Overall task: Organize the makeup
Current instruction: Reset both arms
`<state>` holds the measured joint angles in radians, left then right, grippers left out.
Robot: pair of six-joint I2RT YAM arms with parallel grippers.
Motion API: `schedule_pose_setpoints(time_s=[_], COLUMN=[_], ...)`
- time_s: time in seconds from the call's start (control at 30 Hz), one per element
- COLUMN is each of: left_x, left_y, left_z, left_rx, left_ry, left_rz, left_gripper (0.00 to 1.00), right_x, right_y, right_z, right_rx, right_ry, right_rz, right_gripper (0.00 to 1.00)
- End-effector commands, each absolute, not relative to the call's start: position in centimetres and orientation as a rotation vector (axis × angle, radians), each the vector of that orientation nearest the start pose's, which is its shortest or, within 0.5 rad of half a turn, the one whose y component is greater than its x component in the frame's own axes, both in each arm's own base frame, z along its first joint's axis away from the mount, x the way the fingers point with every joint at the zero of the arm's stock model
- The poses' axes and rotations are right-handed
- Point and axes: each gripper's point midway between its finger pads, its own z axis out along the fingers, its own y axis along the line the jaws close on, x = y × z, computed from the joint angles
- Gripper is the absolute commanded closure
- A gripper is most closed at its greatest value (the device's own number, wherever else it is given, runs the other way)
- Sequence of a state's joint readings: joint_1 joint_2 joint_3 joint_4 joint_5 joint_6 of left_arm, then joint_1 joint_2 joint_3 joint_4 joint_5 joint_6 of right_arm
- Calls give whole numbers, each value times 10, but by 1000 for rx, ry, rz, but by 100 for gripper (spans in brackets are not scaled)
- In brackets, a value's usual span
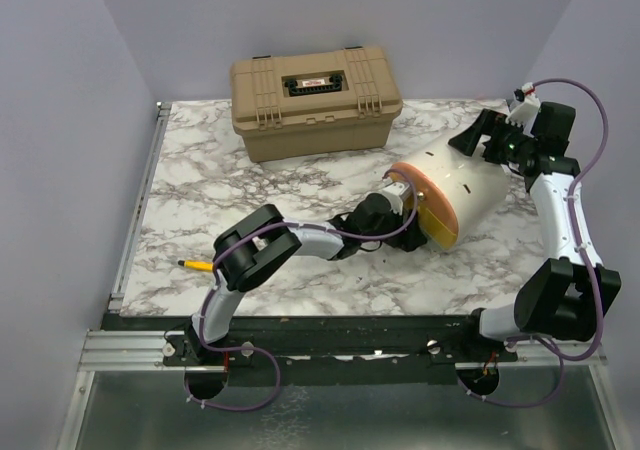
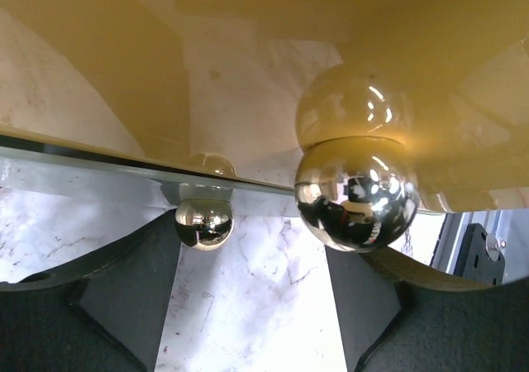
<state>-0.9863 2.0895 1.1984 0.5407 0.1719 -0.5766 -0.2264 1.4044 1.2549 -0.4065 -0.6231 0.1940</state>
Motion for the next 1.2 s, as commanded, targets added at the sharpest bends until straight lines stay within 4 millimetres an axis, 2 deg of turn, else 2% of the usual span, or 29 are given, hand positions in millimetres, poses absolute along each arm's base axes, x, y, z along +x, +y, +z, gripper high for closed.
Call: schedule_pose_setpoints(time_s=[0.0,0.13,0.23,0.37,0.57,0.8,0.97,1.03,1.17], left_x=[298,297,288,281,279,268,271,273,261], left_y=[-523,-519,-514,-500,-489,-505,-510,-508,-497], left_z=[136,142,145,148,151,150,153,156,160], left_rx=[400,392,432,486,635,794,813,799,806], left_ry=[1784,1710,1678,1646,1541,1358,1293,1297,1303], left_rz=[-1193,-1202,-1220,-1140,-1015,-1046,-1027,-1035,-1053], left_gripper=[28,28,28,28,30,30,29,30,30], right_x=[364,366,366,371,378,376,373,372,376], right_y=[60,59,57,52,48,52,53,53,46], right_z=[230,232,230,225,219,216,213,213,220], right_rx=[188,219,228,269,304,282,276,277,288], right_ry=[2194,2175,2181,2185,2210,2220,2228,2229,2209], right_rz=[922,919,898,868,854,892,892,893,834], right_gripper=[6,6,6,6,6,6,6,6,6])
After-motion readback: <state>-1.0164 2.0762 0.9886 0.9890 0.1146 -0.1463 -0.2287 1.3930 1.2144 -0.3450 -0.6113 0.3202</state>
